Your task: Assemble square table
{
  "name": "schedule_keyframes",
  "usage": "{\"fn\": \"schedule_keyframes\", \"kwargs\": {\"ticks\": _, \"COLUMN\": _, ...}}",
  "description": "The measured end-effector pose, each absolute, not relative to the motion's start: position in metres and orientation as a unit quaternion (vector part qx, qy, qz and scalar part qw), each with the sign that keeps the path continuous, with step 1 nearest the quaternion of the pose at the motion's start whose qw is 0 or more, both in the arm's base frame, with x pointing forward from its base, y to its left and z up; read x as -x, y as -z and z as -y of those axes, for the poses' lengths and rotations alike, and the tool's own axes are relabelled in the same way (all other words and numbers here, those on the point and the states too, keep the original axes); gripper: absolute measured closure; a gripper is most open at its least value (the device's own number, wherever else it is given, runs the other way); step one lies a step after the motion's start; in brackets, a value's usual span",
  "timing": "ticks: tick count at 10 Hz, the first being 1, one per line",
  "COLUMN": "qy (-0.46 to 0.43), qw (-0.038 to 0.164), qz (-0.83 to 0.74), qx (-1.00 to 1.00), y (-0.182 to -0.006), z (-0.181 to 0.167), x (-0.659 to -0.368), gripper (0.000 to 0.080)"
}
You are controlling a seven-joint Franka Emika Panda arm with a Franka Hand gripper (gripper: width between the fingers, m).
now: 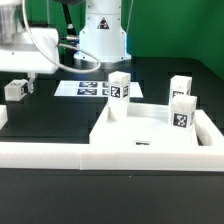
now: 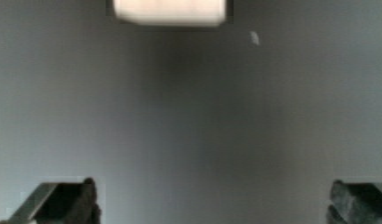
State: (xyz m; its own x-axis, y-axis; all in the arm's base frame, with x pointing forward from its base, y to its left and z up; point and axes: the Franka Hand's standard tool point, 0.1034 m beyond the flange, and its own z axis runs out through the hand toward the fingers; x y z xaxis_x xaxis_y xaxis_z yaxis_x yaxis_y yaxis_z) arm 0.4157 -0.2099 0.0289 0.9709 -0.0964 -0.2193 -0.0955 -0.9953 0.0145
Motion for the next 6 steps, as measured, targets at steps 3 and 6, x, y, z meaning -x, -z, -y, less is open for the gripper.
{"fn": "schedule_keyframes", "kwargs": {"ticks": 3, "qy": 0.235, "qw": -0.012, "qz": 0.051, "qx": -0.97, "y": -0.024, "z": 0.205, "x": -0.403, "gripper": 0.0151}}
{"fn": "schedule_keyframes", "kwargs": {"ticks": 6, "qy": 0.329, "qw": -0.048, "qz": 0.06, "qx": -0.941, "y": -0.033, "z": 0.196, "x": -0.399, "gripper": 0.0151}}
